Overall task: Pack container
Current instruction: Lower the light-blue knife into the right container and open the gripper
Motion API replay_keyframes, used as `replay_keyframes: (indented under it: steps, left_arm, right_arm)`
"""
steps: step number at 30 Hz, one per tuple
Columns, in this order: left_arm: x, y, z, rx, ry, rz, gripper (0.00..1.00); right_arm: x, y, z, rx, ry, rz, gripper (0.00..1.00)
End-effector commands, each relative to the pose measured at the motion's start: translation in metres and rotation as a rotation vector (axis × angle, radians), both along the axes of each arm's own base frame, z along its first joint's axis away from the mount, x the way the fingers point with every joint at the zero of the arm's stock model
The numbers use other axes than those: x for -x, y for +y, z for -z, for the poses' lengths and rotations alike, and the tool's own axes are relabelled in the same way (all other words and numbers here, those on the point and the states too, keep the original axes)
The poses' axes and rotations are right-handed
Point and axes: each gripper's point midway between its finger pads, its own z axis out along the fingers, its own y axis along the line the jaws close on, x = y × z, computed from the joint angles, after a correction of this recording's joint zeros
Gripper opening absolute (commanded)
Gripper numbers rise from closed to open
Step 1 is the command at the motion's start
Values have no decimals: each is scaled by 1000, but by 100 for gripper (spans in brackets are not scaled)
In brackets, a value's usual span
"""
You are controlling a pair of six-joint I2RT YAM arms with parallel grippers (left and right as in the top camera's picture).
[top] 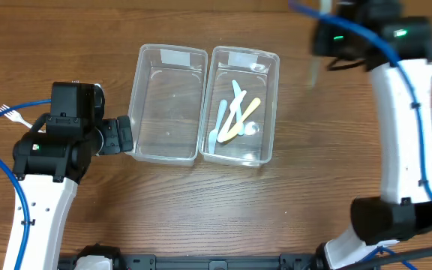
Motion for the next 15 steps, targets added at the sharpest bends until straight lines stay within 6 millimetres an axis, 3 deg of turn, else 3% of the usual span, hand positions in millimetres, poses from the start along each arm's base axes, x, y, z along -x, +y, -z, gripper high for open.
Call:
replay_keyframes:
  steps: [1, 6, 11, 15]
  left_arm:
    - [-3, -1, -8, 15, -24, -10, 100]
    - [-3, -1, -8, 15, -23, -10, 100]
    - [-3, -1, -8, 15, -23, -10, 100]
    - [-3, -1, -8, 15, -21, -10, 100]
  right_arm:
    - [4, 45, 35, -4, 96, -20, 4]
    - [11, 85, 82, -19, 220, -23, 4]
    - [20, 103, 157, -40, 426, -31, 4]
    - [27, 105, 193, 1, 507, -66, 4]
